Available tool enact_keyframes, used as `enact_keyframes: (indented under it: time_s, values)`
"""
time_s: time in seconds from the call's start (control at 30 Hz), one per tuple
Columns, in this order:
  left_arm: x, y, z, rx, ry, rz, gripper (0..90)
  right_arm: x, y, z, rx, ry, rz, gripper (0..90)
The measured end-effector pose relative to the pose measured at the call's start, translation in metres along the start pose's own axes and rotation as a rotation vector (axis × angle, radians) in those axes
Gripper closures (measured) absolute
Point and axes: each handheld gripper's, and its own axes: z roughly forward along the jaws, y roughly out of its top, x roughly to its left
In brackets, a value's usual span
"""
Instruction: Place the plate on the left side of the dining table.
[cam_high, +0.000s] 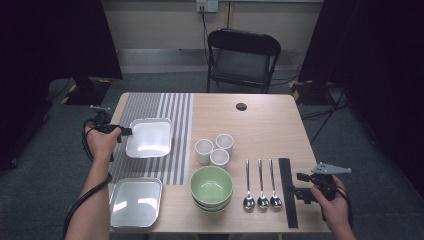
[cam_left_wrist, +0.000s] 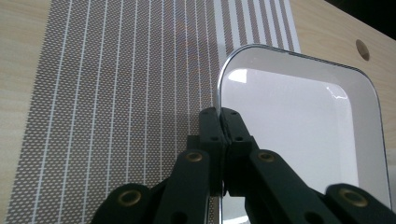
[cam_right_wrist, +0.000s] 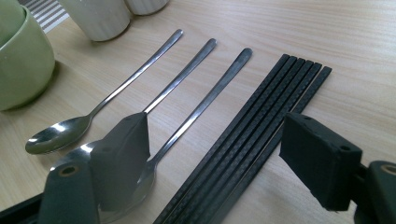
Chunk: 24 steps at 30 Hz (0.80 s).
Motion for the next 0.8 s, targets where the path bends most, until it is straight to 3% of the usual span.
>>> enact_keyframes:
  time_s: [0.4, 0.63, 0.8]
  values:
    - [0.006, 0.008, 0.014, 0.015, 0.016, -0.001, 89.1, 0.0, -0.001, 0.001, 0.0, 0.001, 0.006, 23.1]
    - [0.01, 0.011, 0.021, 0.01, 0.008, -0.027, 89.0, 0.001, -0.001, 0.003, 0.006, 0.002, 0.008, 23.1]
    - [0.01, 0.015, 0.024, 0.013, 0.015, -0.012, 88.8, 0.001, -0.001, 0.002, 0.008, 0.003, 0.005, 23.1]
